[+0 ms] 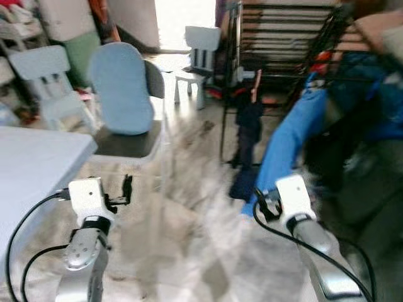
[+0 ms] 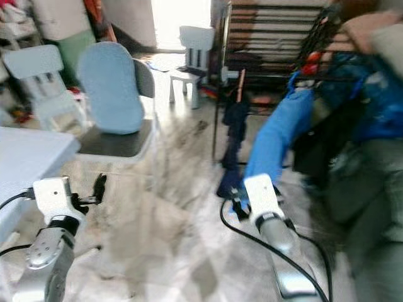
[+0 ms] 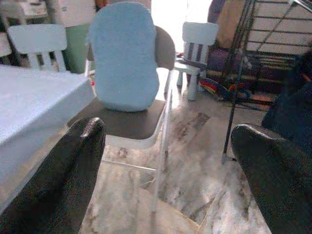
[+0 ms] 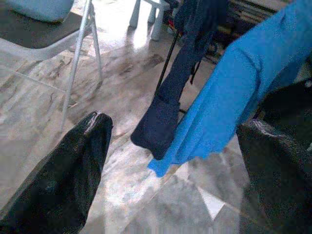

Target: Hang hanger

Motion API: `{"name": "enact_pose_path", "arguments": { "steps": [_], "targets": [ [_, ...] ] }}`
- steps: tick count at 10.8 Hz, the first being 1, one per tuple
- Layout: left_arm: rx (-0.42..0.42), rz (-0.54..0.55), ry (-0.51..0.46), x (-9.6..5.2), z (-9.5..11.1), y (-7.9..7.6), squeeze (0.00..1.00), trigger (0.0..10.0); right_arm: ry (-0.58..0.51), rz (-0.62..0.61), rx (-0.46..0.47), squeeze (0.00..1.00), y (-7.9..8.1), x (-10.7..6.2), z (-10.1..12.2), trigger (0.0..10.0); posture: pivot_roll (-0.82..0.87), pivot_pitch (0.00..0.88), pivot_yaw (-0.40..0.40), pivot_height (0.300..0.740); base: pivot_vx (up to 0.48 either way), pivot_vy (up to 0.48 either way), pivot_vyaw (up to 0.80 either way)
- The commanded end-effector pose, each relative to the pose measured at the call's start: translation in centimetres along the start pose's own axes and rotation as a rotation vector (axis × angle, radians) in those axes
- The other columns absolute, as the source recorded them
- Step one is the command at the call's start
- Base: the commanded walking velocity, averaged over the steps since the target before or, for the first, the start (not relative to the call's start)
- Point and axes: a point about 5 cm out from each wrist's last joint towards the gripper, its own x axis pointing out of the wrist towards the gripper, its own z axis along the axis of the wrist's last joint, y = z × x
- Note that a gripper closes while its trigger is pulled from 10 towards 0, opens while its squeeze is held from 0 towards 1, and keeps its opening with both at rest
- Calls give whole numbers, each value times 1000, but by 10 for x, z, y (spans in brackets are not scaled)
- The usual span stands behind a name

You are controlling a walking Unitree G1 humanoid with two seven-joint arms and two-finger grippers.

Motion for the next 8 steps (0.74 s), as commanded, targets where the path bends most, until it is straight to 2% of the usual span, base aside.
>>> {"name": "enact_pose_path", "arguments": {
  "steps": [1,4,7,8],
  "targets": [
    [6,-41,-9,3,5,-5,0,10000,-28,-15,11,0,-3,-2,5,10000,-191,0,82,740,394,274,0],
    [-14,-88,-9,14,6,-17,0,10000,-42,-44,21,0,-9,-9,8,10000,-220,0,95,740,396,270,0],
    [-6,-63,13,10,3,-14,0,10000,-61,-56,33,0,-10,-9,11,10000,-208,0,86,740,395,273,0],
    [-5,-66,11,10,3,-15,0,10000,-64,-60,25,0,-9,-9,13,10000,-208,0,84,740,480,0,0]
  ]
}}
